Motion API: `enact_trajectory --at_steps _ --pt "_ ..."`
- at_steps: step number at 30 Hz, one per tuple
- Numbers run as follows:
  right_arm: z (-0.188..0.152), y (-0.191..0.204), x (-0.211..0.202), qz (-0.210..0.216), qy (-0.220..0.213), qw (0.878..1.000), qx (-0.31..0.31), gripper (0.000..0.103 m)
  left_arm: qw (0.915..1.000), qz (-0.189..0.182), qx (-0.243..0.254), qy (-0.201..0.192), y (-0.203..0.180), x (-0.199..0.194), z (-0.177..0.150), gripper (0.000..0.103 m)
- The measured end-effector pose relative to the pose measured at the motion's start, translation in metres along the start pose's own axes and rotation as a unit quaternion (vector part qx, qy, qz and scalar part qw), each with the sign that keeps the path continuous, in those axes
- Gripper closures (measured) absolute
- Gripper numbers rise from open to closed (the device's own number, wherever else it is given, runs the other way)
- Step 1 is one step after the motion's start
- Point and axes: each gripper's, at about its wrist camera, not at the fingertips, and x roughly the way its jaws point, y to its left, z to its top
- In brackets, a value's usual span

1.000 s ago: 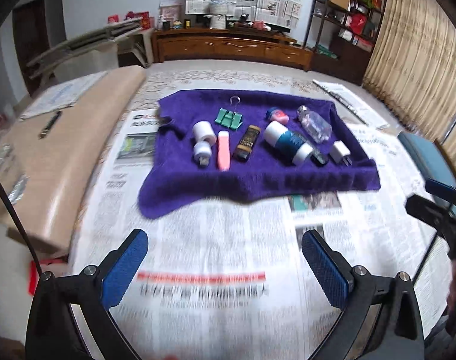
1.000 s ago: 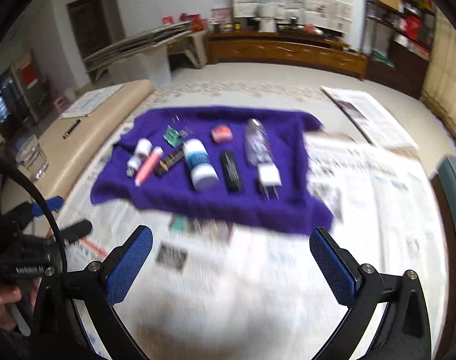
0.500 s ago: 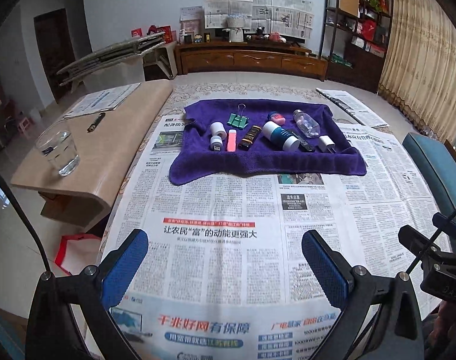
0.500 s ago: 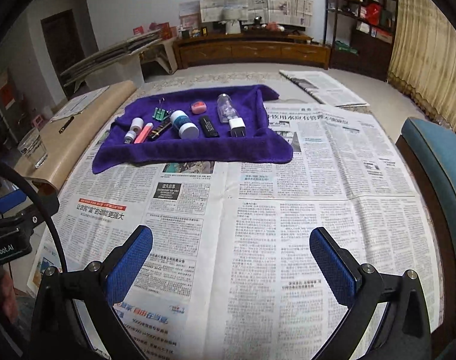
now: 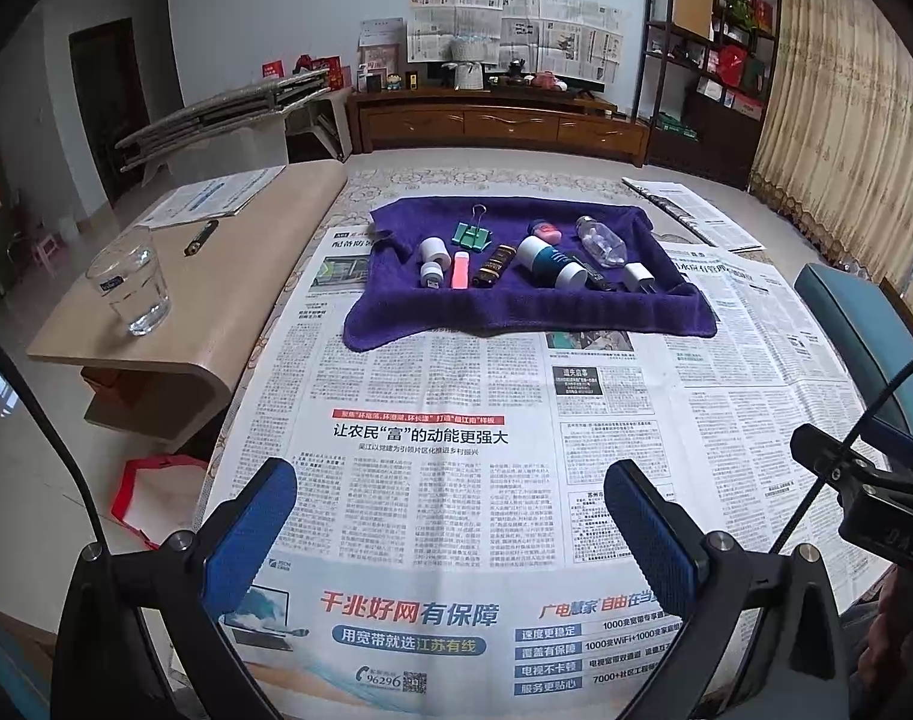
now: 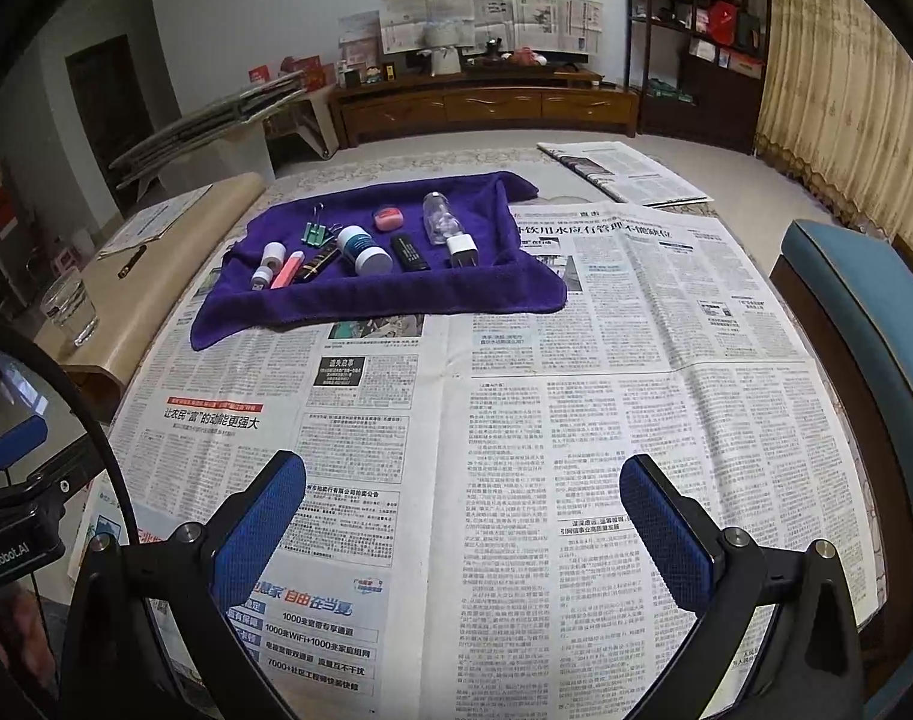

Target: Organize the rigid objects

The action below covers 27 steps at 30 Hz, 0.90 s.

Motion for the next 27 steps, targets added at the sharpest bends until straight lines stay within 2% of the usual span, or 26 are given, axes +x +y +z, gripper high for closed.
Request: enact_trajectory --at_steps 11,27 --pt "0.0008 0.0005 0.0010 -0.006 0.004 1.000 -0.003 0.000 0.9999 0.006 -0.003 -0.009 0.0027 -0.0050 0.0023 0.000" --pt "0.0011 0.0028 -0.0008 -0.010 0.005 1.000 -0.008 0.000 1.0000 0.008 -0.002 -0.001 0.0018 -0.0005 -0.0003 0.000"
